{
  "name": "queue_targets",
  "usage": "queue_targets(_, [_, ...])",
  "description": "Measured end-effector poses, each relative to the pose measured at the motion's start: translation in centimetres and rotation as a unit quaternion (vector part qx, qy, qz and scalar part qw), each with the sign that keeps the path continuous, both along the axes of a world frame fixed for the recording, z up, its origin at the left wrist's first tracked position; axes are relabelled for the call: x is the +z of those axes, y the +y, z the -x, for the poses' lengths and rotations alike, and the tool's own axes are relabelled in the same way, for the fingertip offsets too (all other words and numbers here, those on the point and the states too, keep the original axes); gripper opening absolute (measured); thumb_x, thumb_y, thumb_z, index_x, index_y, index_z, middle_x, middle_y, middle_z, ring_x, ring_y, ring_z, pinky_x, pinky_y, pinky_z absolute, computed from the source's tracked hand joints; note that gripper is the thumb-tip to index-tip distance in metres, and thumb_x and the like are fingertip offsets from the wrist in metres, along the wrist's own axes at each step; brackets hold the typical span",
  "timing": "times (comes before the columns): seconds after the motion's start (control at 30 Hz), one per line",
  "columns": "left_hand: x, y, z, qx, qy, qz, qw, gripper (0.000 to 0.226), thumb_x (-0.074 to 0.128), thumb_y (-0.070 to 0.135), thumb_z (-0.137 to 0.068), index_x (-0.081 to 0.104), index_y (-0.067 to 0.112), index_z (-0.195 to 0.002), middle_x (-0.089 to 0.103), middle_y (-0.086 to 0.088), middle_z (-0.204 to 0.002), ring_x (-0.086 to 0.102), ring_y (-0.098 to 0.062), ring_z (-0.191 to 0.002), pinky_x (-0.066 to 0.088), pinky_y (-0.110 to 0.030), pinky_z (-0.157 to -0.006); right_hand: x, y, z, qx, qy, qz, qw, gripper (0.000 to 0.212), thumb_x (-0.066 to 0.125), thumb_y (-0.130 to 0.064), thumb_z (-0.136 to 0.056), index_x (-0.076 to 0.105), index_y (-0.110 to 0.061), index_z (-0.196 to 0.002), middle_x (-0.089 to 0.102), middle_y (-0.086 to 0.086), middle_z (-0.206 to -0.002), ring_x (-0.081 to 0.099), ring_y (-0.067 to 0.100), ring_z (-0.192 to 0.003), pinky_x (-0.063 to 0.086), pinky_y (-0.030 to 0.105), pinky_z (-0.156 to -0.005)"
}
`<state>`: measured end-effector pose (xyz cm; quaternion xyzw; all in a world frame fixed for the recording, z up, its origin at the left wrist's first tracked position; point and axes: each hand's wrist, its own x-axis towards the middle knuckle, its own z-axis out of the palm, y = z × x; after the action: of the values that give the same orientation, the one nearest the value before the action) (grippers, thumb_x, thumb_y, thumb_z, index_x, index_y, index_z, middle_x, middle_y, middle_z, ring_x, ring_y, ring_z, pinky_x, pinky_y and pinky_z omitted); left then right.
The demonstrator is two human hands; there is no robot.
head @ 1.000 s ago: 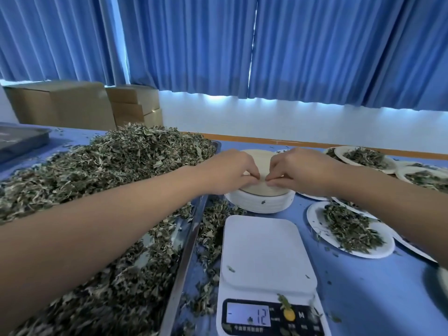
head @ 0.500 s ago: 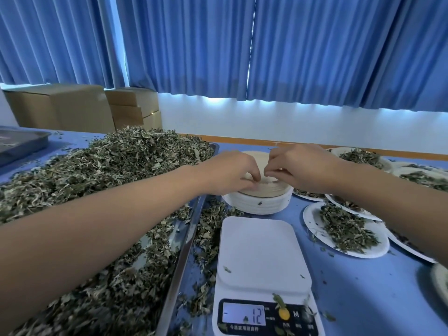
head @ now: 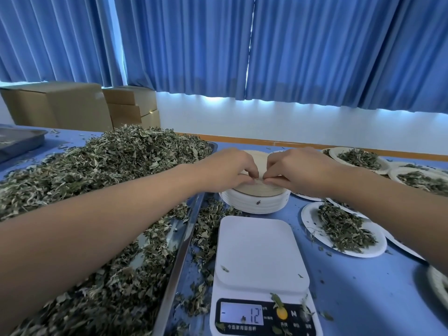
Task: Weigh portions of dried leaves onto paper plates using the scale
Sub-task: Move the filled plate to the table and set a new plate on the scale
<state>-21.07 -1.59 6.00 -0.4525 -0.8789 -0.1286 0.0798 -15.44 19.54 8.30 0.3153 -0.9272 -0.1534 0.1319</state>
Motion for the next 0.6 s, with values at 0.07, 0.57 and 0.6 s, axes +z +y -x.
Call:
queue_targets(0.07, [0.15, -0.11, -0.02, -0.004, -0.007, -0.011, 1.000, 0.019, 0.063, 0.024, -0.098, 0.075, 0.022, -0.112, 0.068, 0.007, -0.116, 0.058, -0.010, -0.104, 0.044, -0.033, -0.096, 0.03, -0.01, 0.11, 0.003, 0.011, 0.007, 1.000, 0.034, 0.038, -0.047, -0.107, 0.070, -0.040, -0.116, 0.059, -0.015, -0.111, 0.058, 0.015, -0.095, 0.030, 0.029, -0.062])
queue_targets(0.57, [0.47, -0.05, -0.06, 0.007, -0.025, -0.024, 0.999, 0.016, 0.063, 0.023, -0.098, 0.076, 0.019, -0.107, 0.069, 0.005, -0.112, 0.058, -0.014, -0.104, 0.044, -0.032, -0.093, 0.01, -0.66, -0.25, 0.010, 0.069, -0.094, 0.993, 0.047, 0.021, -0.046, -0.109, 0.064, -0.028, -0.114, 0.050, -0.009, -0.104, 0.058, 0.022, -0.081, 0.041, 0.031, -0.063])
queue_targets(0.6, [0.44, 0.01, -0.05, 0.007, -0.025, -0.027, 0.999, 0.016, 0.062, 0.023, -0.098, 0.076, 0.018, -0.106, 0.070, 0.005, -0.110, 0.058, -0.014, -0.104, 0.044, -0.029, -0.091, -0.23, -0.81, -0.28, 0.005, 0.087, -0.115, 0.990, 0.046, 0.019, -0.042, -0.110, 0.062, -0.025, -0.114, 0.046, -0.006, -0.102, 0.059, 0.025, -0.081, 0.041, 0.032, -0.062])
